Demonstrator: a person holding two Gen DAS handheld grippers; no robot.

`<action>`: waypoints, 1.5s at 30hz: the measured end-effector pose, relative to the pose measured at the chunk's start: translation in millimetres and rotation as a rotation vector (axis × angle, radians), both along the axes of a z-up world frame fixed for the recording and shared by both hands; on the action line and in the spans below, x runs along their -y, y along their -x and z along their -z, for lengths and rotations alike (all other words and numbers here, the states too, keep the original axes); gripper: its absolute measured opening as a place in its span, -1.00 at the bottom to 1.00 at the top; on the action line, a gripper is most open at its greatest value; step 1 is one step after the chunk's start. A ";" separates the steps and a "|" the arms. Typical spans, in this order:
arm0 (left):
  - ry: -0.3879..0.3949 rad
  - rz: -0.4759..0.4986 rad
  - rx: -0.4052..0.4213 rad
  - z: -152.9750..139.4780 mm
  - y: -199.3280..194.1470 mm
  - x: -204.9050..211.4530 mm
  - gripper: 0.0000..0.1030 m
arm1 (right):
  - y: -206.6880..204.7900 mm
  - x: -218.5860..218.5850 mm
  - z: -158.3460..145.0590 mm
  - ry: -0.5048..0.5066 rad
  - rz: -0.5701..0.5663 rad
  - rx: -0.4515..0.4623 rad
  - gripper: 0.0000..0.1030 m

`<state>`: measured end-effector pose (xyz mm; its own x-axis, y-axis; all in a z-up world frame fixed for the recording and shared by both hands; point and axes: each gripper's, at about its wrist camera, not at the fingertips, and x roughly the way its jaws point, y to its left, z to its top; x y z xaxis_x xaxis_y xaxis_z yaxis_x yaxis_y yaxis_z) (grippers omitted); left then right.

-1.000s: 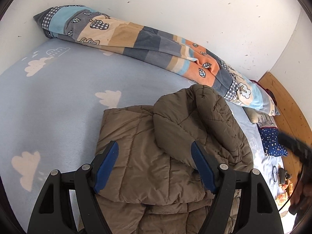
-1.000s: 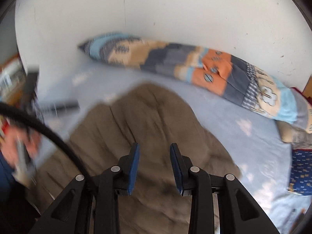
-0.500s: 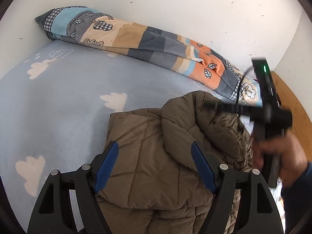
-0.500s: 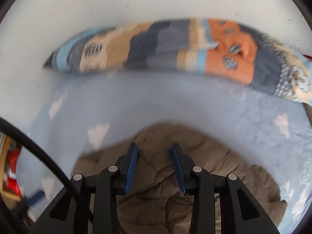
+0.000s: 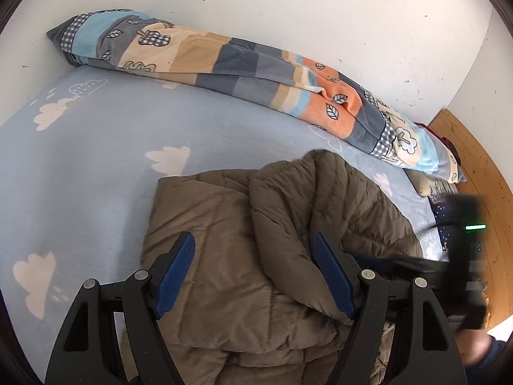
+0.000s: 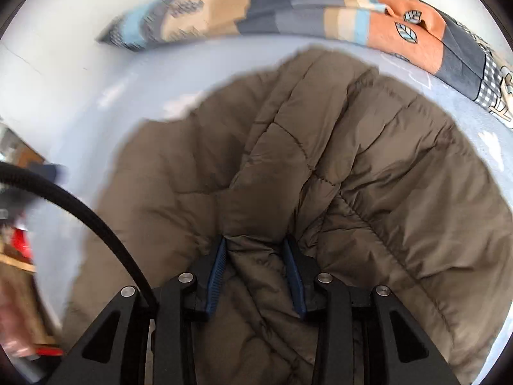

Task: Fold large clothes
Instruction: 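Press the hood down onto the jacket body with the right gripper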

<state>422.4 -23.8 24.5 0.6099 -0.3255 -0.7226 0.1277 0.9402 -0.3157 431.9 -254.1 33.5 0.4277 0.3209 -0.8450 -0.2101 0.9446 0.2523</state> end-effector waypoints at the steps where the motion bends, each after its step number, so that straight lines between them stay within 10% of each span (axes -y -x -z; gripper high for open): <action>1: 0.002 0.005 -0.002 1.7 -0.7 3.5 0.47 | 5.5 5.8 -9.6 -0.017 -0.002 0.026 -0.24; 7: -0.024 0.075 0.004 18.2 -1.0 40.1 0.47 | 53.7 82.0 -65.5 0.037 0.200 0.263 -0.22; 20: -0.281 0.172 -0.093 78.8 -2.8 88.9 0.47 | 65.2 112.2 36.5 0.078 0.252 0.121 -0.22; 26: -0.257 0.173 -0.070 69.1 3.0 80.8 0.47 | 63.1 111.0 22.5 0.061 0.258 0.075 -0.23; 35: -0.094 0.096 -0.012 33.8 0.1 45.6 0.47 | 4.0 70.9 -78.5 0.030 0.187 0.268 -0.23; 45: -0.124 0.085 -0.127 63.4 -13.2 42.3 0.47 | -89.6 14.1 16.2 0.113 0.156 0.016 -0.23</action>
